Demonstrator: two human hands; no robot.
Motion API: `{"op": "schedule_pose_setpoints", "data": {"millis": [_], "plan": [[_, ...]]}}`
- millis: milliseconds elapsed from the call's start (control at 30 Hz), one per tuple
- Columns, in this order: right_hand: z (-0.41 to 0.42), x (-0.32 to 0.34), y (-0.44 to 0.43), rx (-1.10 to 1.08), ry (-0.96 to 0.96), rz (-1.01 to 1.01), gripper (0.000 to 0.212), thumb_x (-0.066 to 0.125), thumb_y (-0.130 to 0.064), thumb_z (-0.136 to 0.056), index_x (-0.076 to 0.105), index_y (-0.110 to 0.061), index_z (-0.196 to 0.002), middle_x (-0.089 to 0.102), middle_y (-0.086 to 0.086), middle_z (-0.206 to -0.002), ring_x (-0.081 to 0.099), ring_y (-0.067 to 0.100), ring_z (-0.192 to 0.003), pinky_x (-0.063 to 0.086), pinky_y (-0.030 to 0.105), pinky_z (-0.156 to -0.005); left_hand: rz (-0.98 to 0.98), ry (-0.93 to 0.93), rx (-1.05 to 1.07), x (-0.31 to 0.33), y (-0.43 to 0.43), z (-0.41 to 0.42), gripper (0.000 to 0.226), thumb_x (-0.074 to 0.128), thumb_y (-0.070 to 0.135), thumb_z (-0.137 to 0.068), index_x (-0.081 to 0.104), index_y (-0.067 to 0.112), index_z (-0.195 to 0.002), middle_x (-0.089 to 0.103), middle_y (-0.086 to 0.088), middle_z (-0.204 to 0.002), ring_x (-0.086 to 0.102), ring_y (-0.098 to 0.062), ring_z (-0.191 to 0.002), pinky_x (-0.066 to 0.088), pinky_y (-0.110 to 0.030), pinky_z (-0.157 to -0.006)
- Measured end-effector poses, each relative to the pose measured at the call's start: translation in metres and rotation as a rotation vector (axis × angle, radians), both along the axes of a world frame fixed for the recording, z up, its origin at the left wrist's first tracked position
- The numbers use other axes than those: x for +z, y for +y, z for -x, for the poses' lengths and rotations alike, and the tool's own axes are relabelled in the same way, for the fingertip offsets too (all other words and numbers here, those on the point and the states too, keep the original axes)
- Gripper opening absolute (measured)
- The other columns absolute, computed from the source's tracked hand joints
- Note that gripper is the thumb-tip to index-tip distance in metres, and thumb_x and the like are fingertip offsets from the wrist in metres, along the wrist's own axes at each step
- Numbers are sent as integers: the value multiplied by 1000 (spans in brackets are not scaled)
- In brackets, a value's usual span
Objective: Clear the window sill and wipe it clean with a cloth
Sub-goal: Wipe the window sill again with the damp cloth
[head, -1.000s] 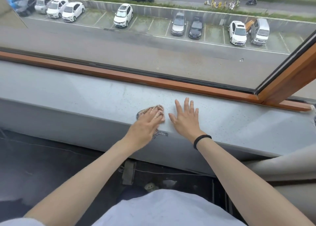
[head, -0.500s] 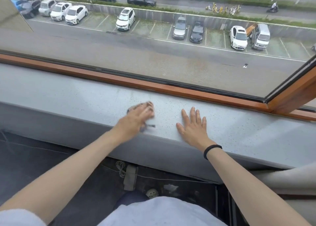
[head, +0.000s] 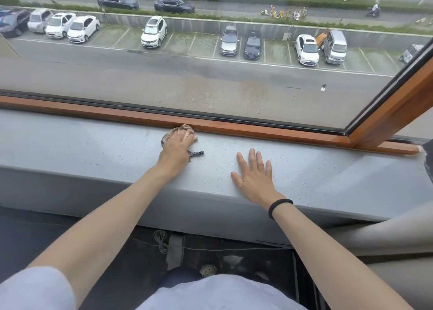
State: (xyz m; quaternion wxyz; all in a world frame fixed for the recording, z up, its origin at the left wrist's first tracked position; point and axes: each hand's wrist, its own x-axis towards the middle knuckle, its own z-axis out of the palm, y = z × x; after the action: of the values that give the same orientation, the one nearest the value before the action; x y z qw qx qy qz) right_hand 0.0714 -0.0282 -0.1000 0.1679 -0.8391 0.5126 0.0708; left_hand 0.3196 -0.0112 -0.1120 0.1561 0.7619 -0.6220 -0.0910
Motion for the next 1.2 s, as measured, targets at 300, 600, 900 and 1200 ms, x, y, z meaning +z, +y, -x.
{"op": "schedule_pose_setpoints", "data": {"millis": [300, 600, 900, 1200], "plan": [[-1, 1, -2, 0, -16, -22, 62, 20, -49, -98, -7, -28, -150, -22, 9, -156, -24, 26, -142, -14, 50, -113, 42, -17, -144, 31, -3, 44, 37, 52, 6, -90, 55, 18, -125, 43, -1, -143, 41, -28, -123, 40, -37, -96], [-4, 23, -15, -179, -234, 252, 43, 36, -36, -99, 46, -7, -129, 40, 14, -138, 36, 29, -129, 27, 36, -107, 255, -299, -390, 30, -72, 109, 37, 46, -2, -77, 63, 6, -109, 63, -15, -113, 60, -34, -89, 54, -38, -75], [-24, 29, -45, -146, -180, 190, 57, 37, -10, -95, 17, -4, -148, 9, 12, -157, 5, 23, -146, 4, 36, -119, 185, -434, -80, 22, -41, 1, 43, 65, -8, -72, 61, 4, -113, 61, -19, -115, 58, -38, -93, 49, -44, -78], [-68, 23, -54, -112, -117, 362, 42, 40, -8, -87, 46, 1, -128, 47, 16, -131, 38, 32, -127, 24, 43, -113, 205, -242, 6, 22, -52, 46, 31, 48, -1, -87, 62, 11, -112, 57, -10, -119, 52, -31, -98, 41, -38, -79]]}}
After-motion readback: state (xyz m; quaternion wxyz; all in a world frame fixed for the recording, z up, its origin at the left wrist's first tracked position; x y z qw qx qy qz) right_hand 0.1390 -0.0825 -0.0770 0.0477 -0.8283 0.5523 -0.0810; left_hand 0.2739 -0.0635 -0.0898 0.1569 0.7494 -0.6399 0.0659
